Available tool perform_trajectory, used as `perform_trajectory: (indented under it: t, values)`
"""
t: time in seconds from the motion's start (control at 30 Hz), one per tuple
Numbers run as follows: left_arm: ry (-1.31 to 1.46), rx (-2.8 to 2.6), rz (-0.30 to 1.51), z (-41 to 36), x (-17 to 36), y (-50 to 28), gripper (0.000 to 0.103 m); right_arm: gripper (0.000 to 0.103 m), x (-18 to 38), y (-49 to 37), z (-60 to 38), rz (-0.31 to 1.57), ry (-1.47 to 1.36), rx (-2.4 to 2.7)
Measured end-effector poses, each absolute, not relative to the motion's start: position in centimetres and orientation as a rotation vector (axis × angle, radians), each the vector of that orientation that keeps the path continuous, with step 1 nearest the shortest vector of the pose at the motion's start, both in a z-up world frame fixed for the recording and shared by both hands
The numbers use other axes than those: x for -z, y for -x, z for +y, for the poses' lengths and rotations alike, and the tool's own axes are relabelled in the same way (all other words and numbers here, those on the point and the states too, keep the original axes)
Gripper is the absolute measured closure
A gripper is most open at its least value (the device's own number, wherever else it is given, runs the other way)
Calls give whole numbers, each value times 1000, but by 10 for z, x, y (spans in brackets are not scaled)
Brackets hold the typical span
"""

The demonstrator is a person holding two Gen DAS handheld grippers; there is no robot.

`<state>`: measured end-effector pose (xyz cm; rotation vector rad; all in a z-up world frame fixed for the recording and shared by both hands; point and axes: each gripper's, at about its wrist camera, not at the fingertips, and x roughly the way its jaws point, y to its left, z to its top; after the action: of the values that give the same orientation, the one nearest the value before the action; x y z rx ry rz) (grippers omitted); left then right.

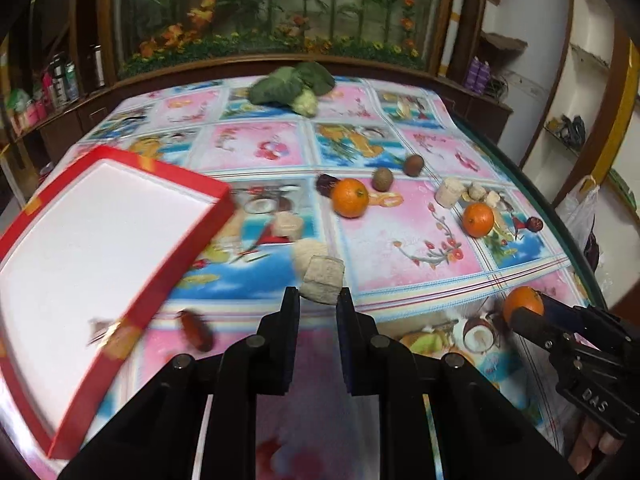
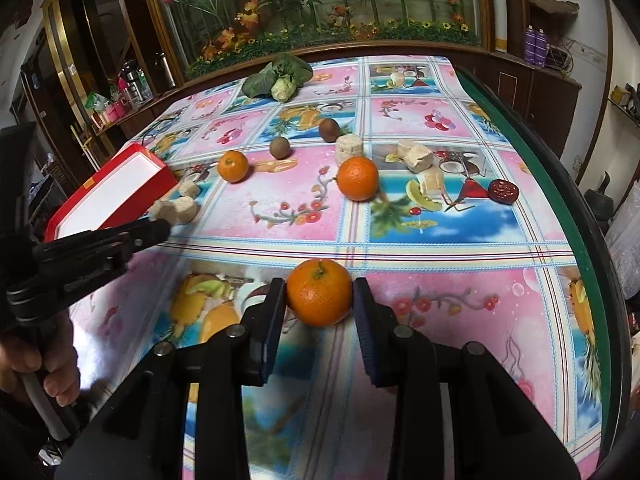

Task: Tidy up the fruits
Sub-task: 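Carry the orange and cube into the red tray while both grippers open to release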

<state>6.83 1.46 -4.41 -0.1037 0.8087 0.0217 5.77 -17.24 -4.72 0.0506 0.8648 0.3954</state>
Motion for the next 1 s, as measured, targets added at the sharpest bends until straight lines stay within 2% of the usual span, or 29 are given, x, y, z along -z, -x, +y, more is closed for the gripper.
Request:
perform_trajectory:
  t: [0.27,0.57,0.73,1.0]
  values:
    - [184,-181,731,84,22,-25,87,67,28,-47,-134,838,-8,-476]
    - [253,-391,727,190,15,-6,87,67,-6,-58,-39,781,38,-646]
    - [270,-444,758,219,21,-15,87,67,-12,-79,17,788,46,-709]
    - [263,-474,816,235,34,-37,87,67,10,-118,97,866,96,-729]
